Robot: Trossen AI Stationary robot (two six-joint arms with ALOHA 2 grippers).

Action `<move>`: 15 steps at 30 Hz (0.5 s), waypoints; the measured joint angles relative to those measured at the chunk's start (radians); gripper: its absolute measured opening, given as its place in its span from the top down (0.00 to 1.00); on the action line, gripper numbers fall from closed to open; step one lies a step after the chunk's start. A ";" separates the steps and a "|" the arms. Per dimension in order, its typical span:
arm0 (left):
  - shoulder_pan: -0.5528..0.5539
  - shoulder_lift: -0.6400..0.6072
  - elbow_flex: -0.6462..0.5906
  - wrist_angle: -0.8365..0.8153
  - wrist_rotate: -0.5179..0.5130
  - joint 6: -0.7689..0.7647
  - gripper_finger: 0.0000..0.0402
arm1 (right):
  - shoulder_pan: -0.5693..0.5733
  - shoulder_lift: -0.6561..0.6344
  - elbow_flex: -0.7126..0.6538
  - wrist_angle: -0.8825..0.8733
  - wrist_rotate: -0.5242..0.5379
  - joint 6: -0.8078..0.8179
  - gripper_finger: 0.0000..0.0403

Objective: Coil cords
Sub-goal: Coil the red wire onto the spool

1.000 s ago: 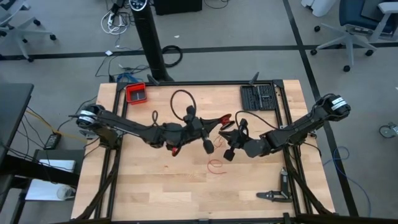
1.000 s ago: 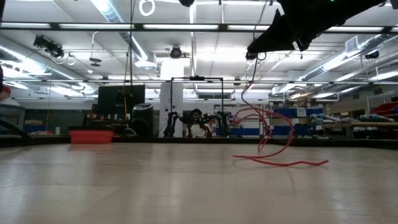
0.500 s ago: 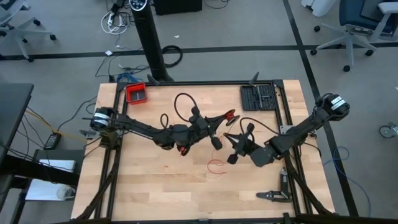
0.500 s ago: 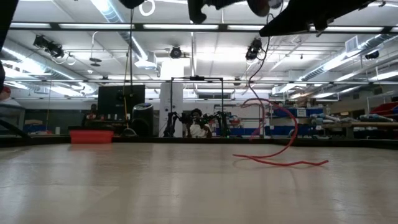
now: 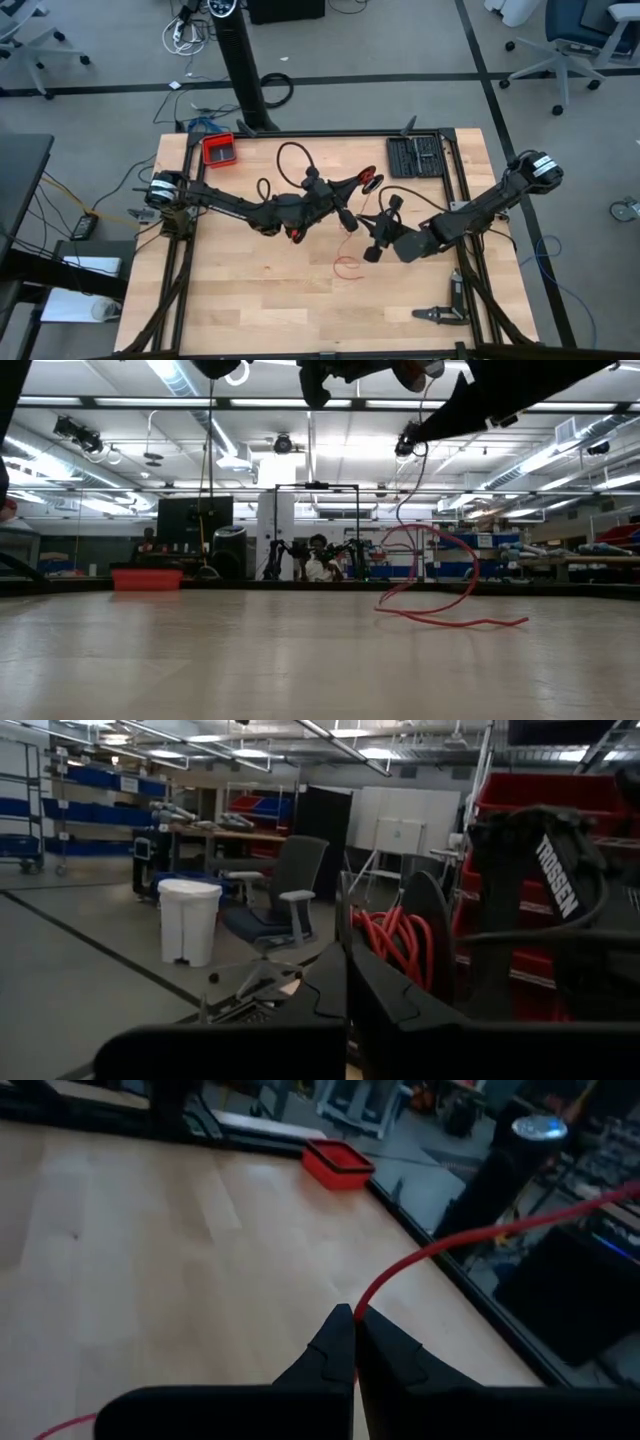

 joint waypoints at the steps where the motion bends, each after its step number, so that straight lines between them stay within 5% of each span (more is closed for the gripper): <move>1: 0.000 0.000 0.000 0.005 0.000 0.000 0.99 | 0.001 0.000 0.000 -0.014 0.003 0.015 1.00; 11: 0.010 0.000 0.000 -0.069 0.030 -0.004 0.99 | 0.001 0.000 0.008 0.059 -0.135 -0.012 0.91; 15: -0.010 0.000 0.000 -0.063 0.031 0.053 0.99 | 0.024 -0.031 0.069 -0.153 -0.187 0.068 0.87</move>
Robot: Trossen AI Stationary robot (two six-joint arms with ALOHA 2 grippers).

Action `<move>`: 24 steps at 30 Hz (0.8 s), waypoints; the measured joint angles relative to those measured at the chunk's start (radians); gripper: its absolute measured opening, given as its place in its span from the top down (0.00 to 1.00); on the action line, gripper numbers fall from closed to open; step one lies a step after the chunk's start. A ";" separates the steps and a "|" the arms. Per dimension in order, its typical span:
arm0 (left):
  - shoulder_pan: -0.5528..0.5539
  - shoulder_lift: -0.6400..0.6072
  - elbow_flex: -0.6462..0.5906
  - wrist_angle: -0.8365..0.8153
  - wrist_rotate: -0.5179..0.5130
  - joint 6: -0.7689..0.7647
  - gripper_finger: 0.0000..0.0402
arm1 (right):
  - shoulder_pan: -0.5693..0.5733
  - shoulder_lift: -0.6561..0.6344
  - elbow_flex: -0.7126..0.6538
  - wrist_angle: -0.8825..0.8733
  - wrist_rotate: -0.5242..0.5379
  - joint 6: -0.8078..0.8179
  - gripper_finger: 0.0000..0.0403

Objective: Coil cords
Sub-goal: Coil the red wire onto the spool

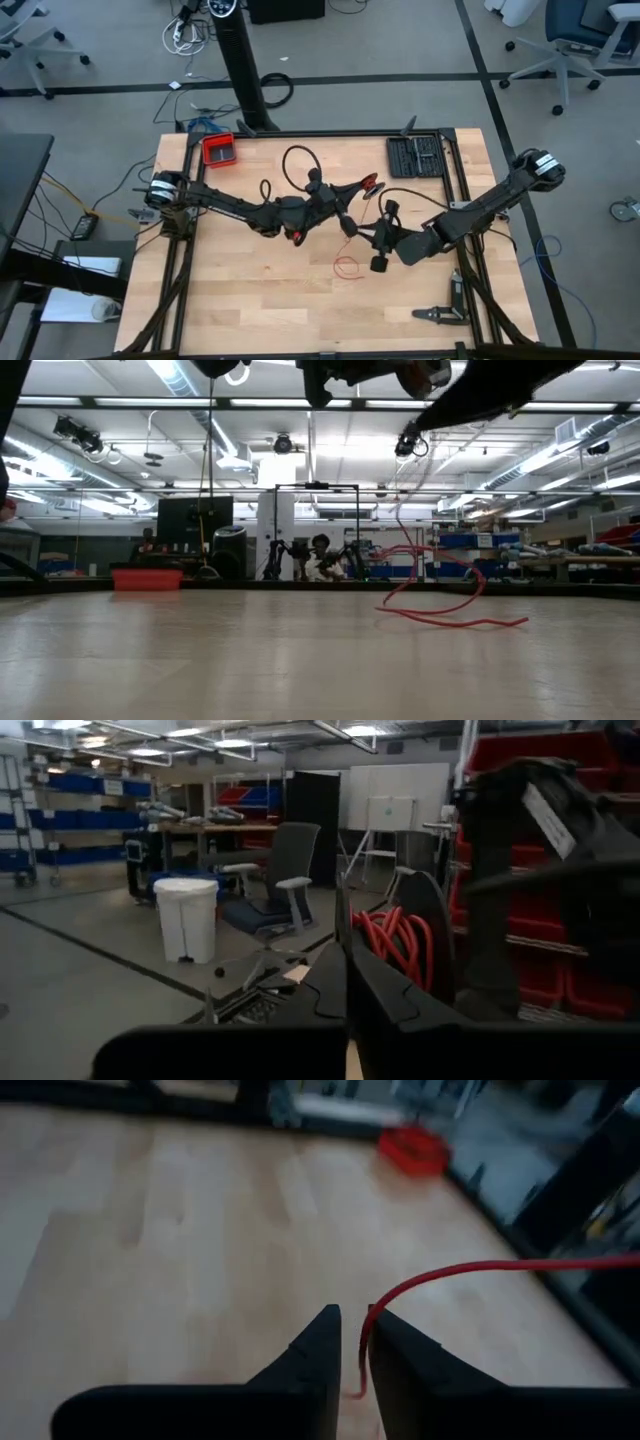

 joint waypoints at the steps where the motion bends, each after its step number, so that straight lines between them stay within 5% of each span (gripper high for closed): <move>1: -0.006 0.000 -0.001 0.002 0.000 0.012 0.99 | 0.009 -0.013 0.020 -0.092 -0.009 0.048 0.87; 7: -0.026 0.000 -0.126 0.244 0.020 0.033 0.99 | 0.080 -0.114 0.125 -0.567 -0.007 0.348 0.87; 12: -0.026 0.000 -0.266 0.483 0.107 0.035 0.99 | 0.126 -0.197 0.128 -0.736 -0.001 0.519 0.88; 18: -0.005 -0.002 -0.351 0.545 0.317 0.047 0.99 | 0.169 -0.217 0.128 -0.574 0.222 0.370 0.88; 24: 0.050 -0.002 -0.360 0.514 0.537 -0.045 0.99 | 0.172 -0.215 0.128 -0.329 0.174 0.145 0.88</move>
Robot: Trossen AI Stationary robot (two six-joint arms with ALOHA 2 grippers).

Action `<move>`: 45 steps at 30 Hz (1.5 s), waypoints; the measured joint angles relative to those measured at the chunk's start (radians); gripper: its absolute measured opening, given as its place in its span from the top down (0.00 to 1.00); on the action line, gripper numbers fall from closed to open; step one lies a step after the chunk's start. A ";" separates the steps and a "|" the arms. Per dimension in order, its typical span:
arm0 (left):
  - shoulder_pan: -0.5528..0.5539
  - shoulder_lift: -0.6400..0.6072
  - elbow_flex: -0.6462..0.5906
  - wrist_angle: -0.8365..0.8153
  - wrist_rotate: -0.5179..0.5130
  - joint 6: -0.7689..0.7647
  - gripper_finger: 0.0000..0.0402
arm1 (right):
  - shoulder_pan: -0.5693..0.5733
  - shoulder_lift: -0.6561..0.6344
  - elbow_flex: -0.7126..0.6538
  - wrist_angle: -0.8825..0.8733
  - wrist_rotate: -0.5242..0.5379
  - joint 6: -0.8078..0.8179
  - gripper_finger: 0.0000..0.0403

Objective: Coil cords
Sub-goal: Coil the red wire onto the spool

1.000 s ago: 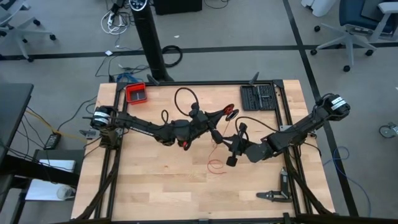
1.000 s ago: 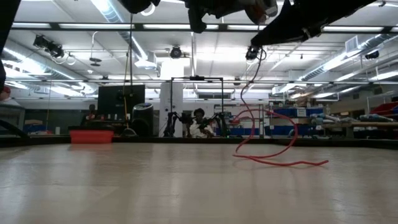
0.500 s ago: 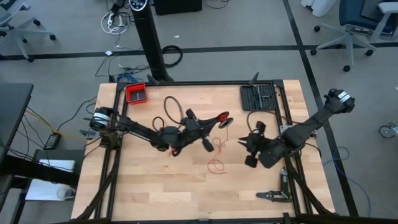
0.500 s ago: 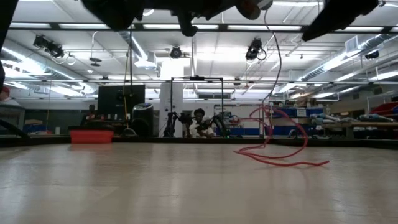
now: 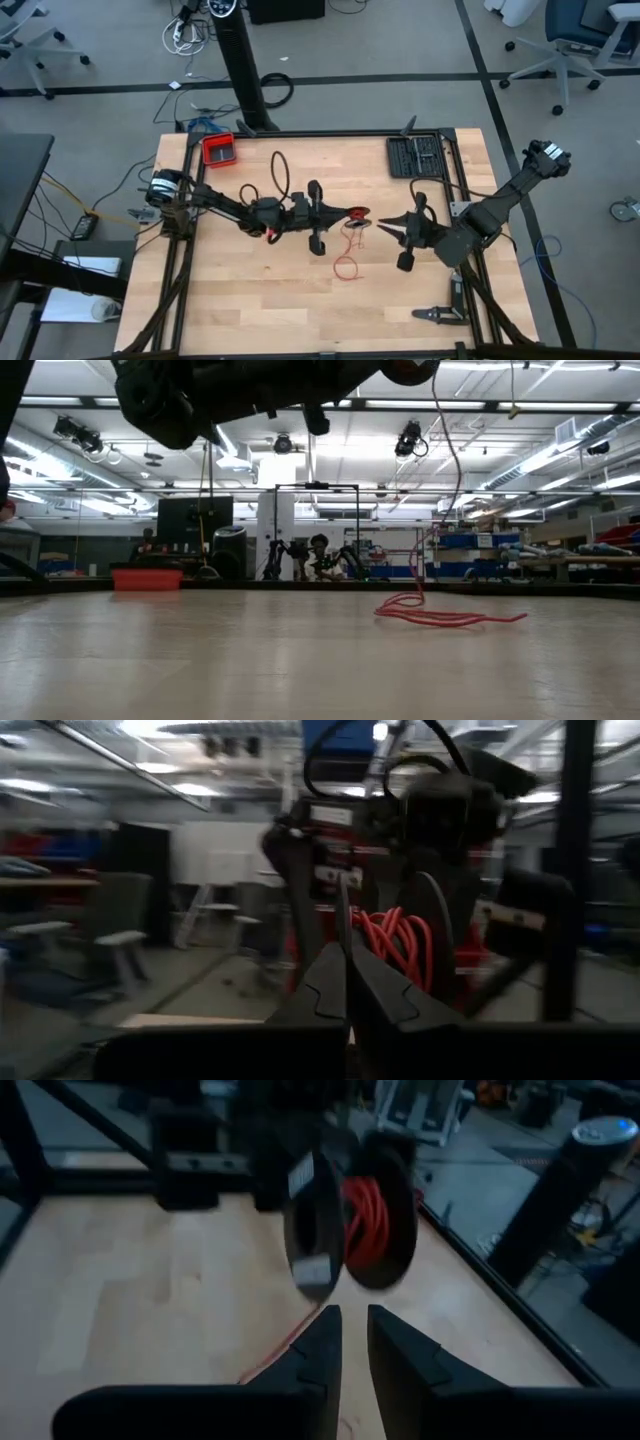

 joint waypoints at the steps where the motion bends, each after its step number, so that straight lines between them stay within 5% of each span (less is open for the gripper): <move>1: 0.011 0.000 0.000 -0.003 0.041 -0.022 0.99 | 0.000 0.000 0.000 0.027 -0.001 -0.023 0.88; 4: 0.038 0.000 0.000 -0.026 0.134 -0.064 0.99 | 0.005 0.000 0.000 0.086 -0.006 -0.070 0.88; 13: 0.043 0.000 0.000 -0.043 0.167 -0.040 0.99 | -0.008 0.001 0.000 0.159 -0.057 -0.116 0.88; 20: 0.045 -0.006 0.058 -0.199 0.339 -0.031 0.99 | -0.021 0.001 -0.017 0.210 -0.060 -0.139 0.88; 28: 0.041 -0.008 0.143 -0.378 0.333 0.013 0.99 | -0.035 0.001 -0.035 0.307 -0.145 -0.168 0.88; 45: 0.011 -0.015 0.166 -0.384 0.318 0.089 0.99 | -0.076 0.047 -0.035 0.303 -0.179 -0.146 0.88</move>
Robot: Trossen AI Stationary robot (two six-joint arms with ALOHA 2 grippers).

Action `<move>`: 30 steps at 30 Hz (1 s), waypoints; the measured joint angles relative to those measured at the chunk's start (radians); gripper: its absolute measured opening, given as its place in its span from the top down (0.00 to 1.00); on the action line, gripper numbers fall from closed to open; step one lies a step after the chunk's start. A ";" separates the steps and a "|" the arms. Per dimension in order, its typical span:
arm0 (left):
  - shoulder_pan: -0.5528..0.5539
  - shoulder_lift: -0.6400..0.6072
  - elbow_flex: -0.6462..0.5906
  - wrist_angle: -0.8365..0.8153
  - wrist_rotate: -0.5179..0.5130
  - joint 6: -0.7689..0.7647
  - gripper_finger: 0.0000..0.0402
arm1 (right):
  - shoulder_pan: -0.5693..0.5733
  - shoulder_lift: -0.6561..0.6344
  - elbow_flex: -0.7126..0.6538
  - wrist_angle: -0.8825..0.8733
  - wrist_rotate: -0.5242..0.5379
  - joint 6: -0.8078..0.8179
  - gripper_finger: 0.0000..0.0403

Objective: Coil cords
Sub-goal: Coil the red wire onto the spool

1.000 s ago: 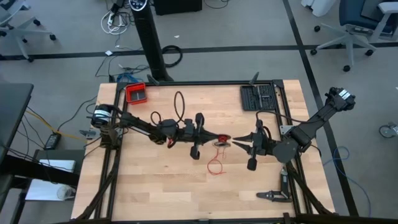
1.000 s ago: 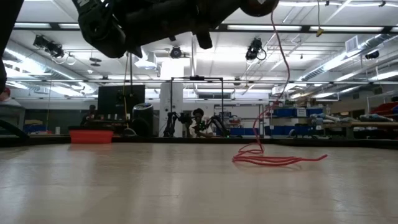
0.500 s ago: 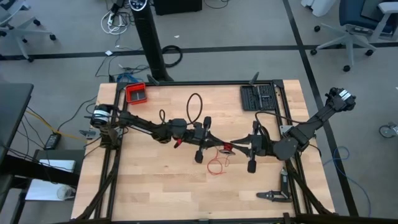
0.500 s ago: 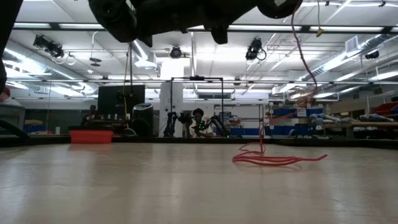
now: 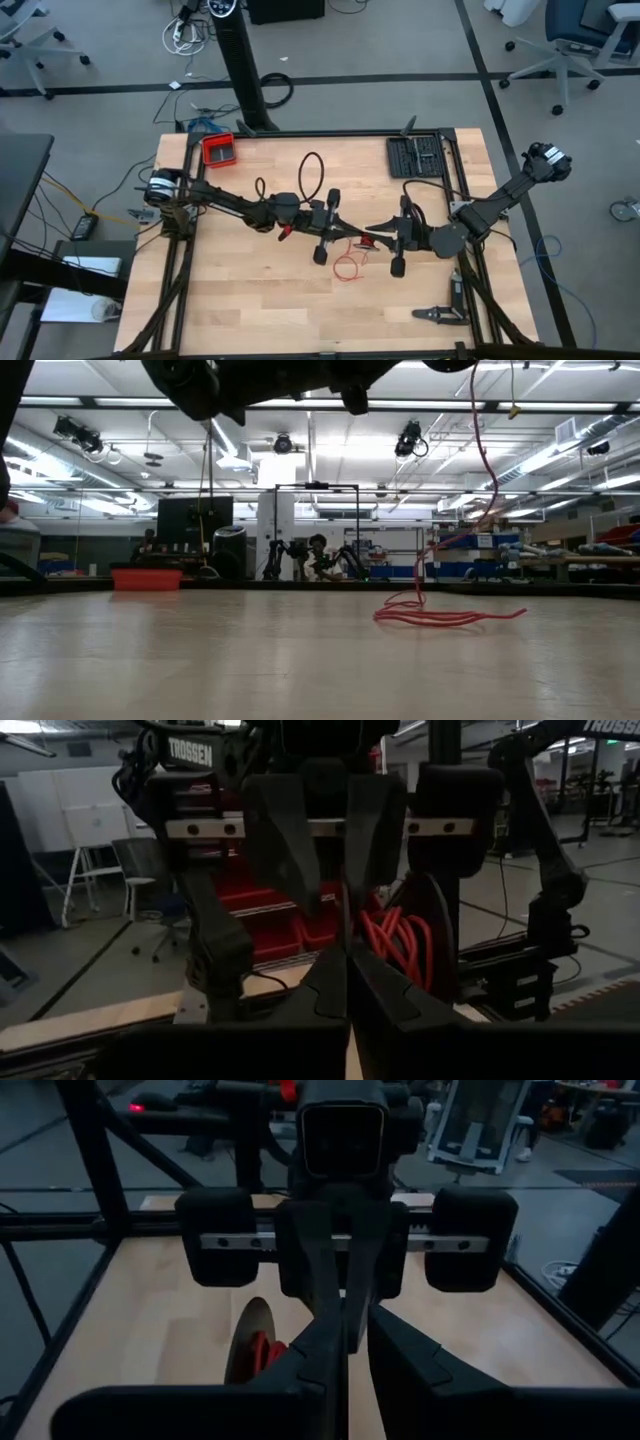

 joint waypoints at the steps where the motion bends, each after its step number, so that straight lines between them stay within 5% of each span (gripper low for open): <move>1: -0.001 -0.003 0.000 0.000 0.000 0.002 0.99 | -0.001 0.000 0.000 0.002 -0.004 0.004 0.88; 15: -0.004 -0.033 0.000 -0.001 -0.033 -0.041 0.98 | -0.001 0.003 0.001 -0.007 0.007 -0.005 0.99; 24: -0.003 -0.084 0.003 -0.098 -0.038 -0.055 0.76 | 0.019 -0.016 -0.001 -0.013 0.046 -0.020 1.00; 30: -0.002 -0.142 0.003 -0.229 -0.039 -0.087 0.69 | 0.088 -0.050 -0.001 0.019 0.237 -0.103 1.00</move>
